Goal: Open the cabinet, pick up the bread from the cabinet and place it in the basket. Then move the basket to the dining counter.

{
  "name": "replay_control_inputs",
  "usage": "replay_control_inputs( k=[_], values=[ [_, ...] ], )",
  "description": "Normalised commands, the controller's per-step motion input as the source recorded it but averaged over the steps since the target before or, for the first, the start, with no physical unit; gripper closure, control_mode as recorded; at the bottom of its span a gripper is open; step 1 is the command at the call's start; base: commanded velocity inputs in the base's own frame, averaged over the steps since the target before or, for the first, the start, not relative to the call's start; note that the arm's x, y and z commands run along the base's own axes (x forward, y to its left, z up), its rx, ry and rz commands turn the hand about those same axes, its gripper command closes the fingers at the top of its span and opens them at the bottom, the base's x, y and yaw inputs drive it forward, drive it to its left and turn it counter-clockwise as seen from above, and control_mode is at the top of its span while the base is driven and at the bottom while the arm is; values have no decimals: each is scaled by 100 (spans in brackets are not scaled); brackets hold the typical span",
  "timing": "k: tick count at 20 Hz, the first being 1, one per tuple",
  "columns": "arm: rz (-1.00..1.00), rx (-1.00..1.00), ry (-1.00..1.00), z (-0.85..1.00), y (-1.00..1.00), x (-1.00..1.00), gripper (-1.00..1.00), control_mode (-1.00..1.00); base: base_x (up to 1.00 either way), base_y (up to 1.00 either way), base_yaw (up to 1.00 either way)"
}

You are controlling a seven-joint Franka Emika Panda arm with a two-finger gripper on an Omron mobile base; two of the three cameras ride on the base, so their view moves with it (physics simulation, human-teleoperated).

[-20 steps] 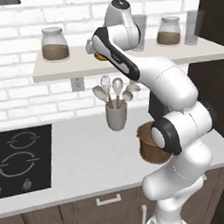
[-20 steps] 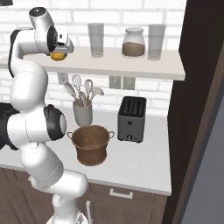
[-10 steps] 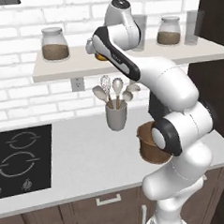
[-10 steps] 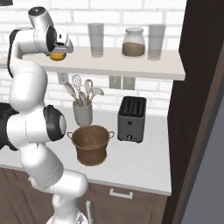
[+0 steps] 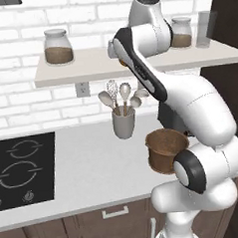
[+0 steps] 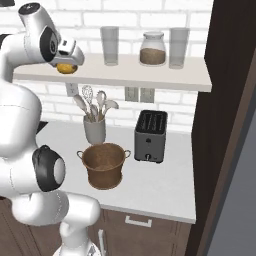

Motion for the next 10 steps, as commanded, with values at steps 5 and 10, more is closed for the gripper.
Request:
replay_control_inputs(
  k=[5, 10],
  values=[
    [-20, 6, -2, 0, -95, -100, 100, -100, 0, 0, 0],
    [-4, 1, 0, -3, -21, -100, 100, -100, 0, 0, 0]
  ],
)
